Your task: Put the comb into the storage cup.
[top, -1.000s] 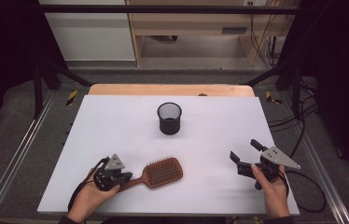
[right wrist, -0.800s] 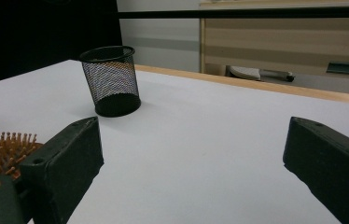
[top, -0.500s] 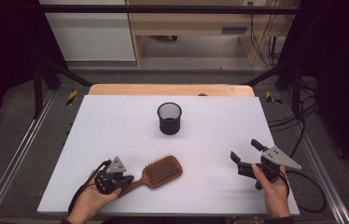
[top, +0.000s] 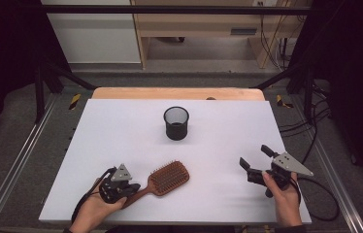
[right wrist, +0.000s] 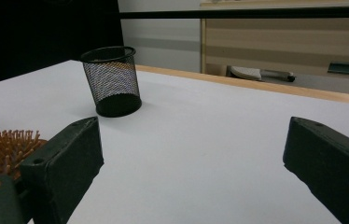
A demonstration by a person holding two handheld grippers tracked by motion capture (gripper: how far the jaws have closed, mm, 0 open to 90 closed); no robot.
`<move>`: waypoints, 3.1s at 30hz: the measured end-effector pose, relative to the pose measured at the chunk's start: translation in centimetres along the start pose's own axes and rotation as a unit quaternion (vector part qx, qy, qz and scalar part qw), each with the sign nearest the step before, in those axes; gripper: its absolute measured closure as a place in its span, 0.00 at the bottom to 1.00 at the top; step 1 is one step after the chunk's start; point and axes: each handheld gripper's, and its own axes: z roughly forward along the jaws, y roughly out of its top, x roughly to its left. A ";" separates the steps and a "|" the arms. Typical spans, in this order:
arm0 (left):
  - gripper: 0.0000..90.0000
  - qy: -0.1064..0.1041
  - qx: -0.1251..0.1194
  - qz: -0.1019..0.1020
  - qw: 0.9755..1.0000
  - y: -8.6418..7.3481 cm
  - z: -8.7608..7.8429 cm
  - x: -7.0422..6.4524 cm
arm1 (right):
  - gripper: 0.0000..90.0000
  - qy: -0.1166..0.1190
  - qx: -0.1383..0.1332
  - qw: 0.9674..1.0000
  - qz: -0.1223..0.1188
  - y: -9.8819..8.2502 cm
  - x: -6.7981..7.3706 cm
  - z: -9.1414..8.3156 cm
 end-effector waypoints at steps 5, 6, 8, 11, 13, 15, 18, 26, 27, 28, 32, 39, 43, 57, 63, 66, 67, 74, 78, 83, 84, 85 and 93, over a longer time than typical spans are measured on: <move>1.00 -0.001 -0.001 0.000 1.000 -0.1 0.1 -0.2 | 0.05 0.000 0.000 1.000 0.000 0.0 0.0 0.0; 1.00 -0.001 -0.001 0.000 1.000 -0.1 0.1 -0.3 | 0.05 0.000 -0.001 1.000 0.000 0.0 0.0 0.0; 1.00 0.000 -0.004 -0.002 1.000 -0.1 0.1 -0.3 | 0.05 0.000 -0.001 1.000 0.000 0.0 0.0 0.0; 1.00 0.003 -0.009 -0.002 1.000 0.1 -0.1 -0.3 | 0.05 0.000 0.000 1.000 0.000 0.0 0.0 0.0; 1.00 0.005 -0.010 -0.001 1.000 0.2 -0.2 -0.3 | 0.05 0.000 -0.001 1.000 0.000 0.0 0.0 0.0; 1.00 0.007 -0.015 -0.002 1.000 0.3 -0.4 -0.3 | 0.05 0.000 0.000 1.000 0.000 0.0 0.0 0.0; 1.00 0.009 -0.020 -0.003 1.000 0.5 -0.8 -0.3 | 0.05 0.000 0.000 1.000 0.000 0.0 0.0 0.0; 1.00 0.006 -0.024 0.008 1.000 1.3 -1.6 -1.1 | 0.05 0.000 0.001 1.000 0.000 0.0 0.0 0.0; 0.98 0.007 -0.026 0.009 1.000 1.4 -1.6 -1.3 | 0.05 0.000 0.001 1.000 0.000 0.0 0.0 0.0; 0.97 0.007 -0.027 0.011 1.000 1.5 -1.6 -1.4 | 0.05 0.000 0.001 1.000 0.000 0.0 0.0 0.0; 0.84 0.019 -0.027 0.019 0.999 1.9 -1.7 -2.0 | 0.05 0.000 0.001 1.000 0.000 0.0 0.0 0.0; 0.49 0.038 -0.026 0.018 0.999 2.5 -1.3 -2.8 | 0.05 0.001 0.000 1.000 0.001 0.0 0.0 0.0; 0.28 0.041 -0.015 0.012 0.999 2.9 -0.7 -3.2 | 0.05 0.001 -0.001 1.000 0.001 0.0 0.0 0.0; 0.07 0.036 0.026 0.019 0.999 3.8 0.4 -3.8 | 0.05 0.004 0.001 1.000 -0.004 0.0 0.2 0.0; 0.07 0.031 0.035 0.025 0.999 3.8 0.6 -3.9 | 0.05 0.003 0.002 1.000 -0.002 0.0 0.1 0.0; 0.07 0.027 0.045 0.028 0.998 3.6 0.8 -3.9 | 0.05 0.003 0.002 1.000 -0.001 0.0 0.1 0.0; 0.07 0.028 0.046 0.027 0.998 3.6 0.9 -3.9 | 0.05 0.003 0.003 1.000 -0.002 0.0 0.1 0.1; 0.07 0.030 0.050 0.027 0.998 3.4 1.0 -3.6 | 0.05 0.004 0.004 1.000 -0.002 0.0 0.1 0.1; 0.07 0.029 0.053 0.029 0.998 3.3 1.2 -3.5 | 0.05 0.004 0.003 1.000 -0.003 0.0 0.1 0.1; 0.07 0.029 0.055 0.028 0.998 3.3 1.4 -3.4 | 0.05 0.005 0.004 1.000 -0.003 0.0 0.1 0.1; 0.07 0.029 0.056 0.028 0.998 3.3 1.4 -3.4 | 0.05 0.005 0.003 1.000 -0.003 0.0 0.1 0.1; 0.07 0.027 0.057 0.028 0.998 3.2 1.4 -3.4 | 0.05 0.005 0.003 1.000 -0.002 0.0 0.1 0.1; 0.08 0.025 0.060 0.030 0.997 3.2 1.4 -3.3 | 0.05 0.005 0.003 1.000 -0.003 0.0 0.2 0.1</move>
